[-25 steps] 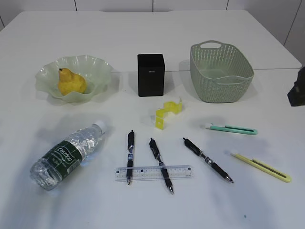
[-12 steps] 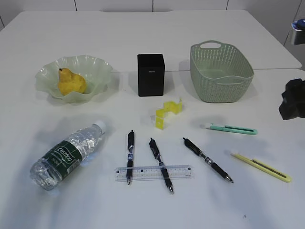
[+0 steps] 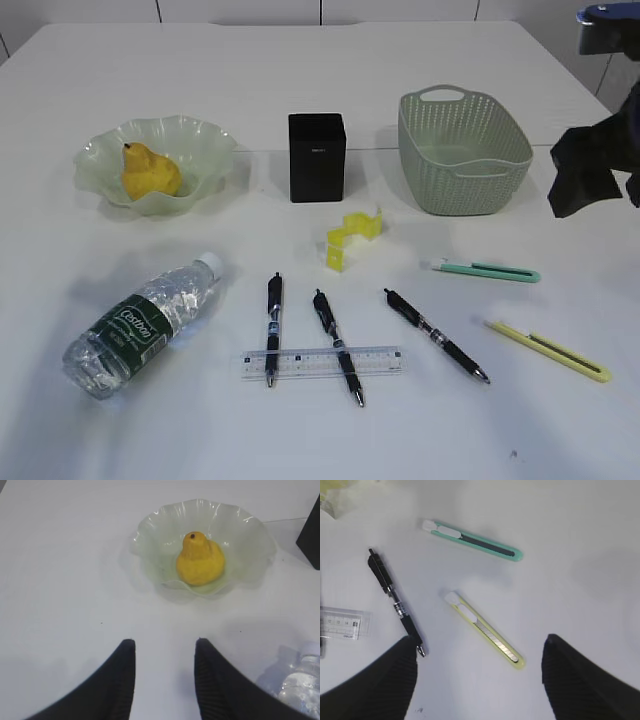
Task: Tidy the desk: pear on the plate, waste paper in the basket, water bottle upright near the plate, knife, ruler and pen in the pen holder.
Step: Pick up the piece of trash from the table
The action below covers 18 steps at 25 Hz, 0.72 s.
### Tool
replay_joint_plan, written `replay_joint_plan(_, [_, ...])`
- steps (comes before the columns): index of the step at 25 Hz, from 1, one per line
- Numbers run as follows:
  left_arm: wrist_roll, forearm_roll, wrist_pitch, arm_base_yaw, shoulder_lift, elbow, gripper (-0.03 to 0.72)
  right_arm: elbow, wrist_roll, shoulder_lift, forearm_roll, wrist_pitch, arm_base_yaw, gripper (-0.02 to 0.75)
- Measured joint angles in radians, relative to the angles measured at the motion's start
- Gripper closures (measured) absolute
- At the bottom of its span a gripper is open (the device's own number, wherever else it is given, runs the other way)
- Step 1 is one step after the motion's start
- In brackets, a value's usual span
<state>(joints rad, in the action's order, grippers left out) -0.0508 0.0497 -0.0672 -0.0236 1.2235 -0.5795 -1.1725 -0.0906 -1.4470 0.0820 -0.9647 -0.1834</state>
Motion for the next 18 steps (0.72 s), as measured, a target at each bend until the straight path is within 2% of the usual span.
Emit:
replay_joint_plan(11, [0.000, 0.000, 0.030, 0.000, 0.000, 0.000, 0.412, -0.149, 0.074, -0.168, -0.193, -0.060, 0.000, 0.162])
replay_joint_plan(18, [0.000, 0.000, 0.032, 0.000, 0.000, 0.000, 0.412, -0.306, 0.091, -0.296, -0.210, -0.140, -0.016, 0.162])
